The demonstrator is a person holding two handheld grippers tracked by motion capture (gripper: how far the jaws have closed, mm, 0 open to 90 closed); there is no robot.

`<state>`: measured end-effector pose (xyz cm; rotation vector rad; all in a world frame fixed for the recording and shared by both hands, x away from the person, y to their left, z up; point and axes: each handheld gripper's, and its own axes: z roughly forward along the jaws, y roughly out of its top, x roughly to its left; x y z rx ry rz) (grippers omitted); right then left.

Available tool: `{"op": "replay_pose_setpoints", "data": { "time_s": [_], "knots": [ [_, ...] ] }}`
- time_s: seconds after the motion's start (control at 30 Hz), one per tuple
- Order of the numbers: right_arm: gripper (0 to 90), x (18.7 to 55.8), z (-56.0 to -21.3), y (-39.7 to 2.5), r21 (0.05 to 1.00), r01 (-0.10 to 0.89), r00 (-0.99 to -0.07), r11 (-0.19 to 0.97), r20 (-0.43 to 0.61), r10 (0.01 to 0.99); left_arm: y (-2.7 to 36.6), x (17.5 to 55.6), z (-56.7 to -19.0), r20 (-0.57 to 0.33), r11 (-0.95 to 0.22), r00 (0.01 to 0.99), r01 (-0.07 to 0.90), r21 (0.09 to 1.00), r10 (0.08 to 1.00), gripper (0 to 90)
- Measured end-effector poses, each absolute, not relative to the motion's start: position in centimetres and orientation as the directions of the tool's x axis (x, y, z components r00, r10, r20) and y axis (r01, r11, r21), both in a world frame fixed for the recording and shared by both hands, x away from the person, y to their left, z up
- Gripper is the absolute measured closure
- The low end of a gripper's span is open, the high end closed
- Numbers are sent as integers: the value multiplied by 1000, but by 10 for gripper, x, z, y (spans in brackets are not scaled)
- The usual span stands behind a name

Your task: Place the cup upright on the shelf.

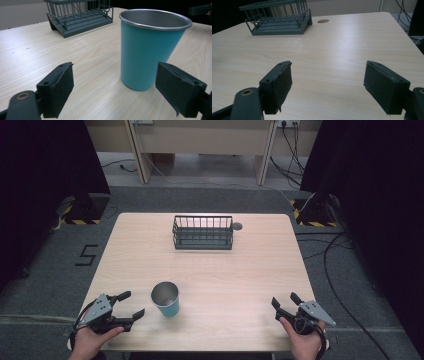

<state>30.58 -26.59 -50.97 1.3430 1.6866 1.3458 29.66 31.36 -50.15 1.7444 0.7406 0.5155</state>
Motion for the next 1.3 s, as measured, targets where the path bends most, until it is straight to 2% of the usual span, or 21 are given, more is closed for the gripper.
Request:
{"op": "replay_pose_setpoints", "data": {
  "time_s": [0.1,0.33,0.63,1.3],
  "knots": [
    [231,307,-510,-263,941,339,-323,-18,134,937,312,296,-500,-7,-190,716,194,962,698,145],
    [225,306,-510,-262,943,332,-330,-16,133,934,300,293,-499,-51,-166,739,218,962,671,143],
    [228,307,-511,-267,941,337,-315,-34,146,938,282,289,-498,-37,-196,760,213,957,649,143],
    [227,308,-511,-270,941,336,-306,-44,153,940,261,304,-502,-49,-200,772,224,954,634,143]
  ]
}}
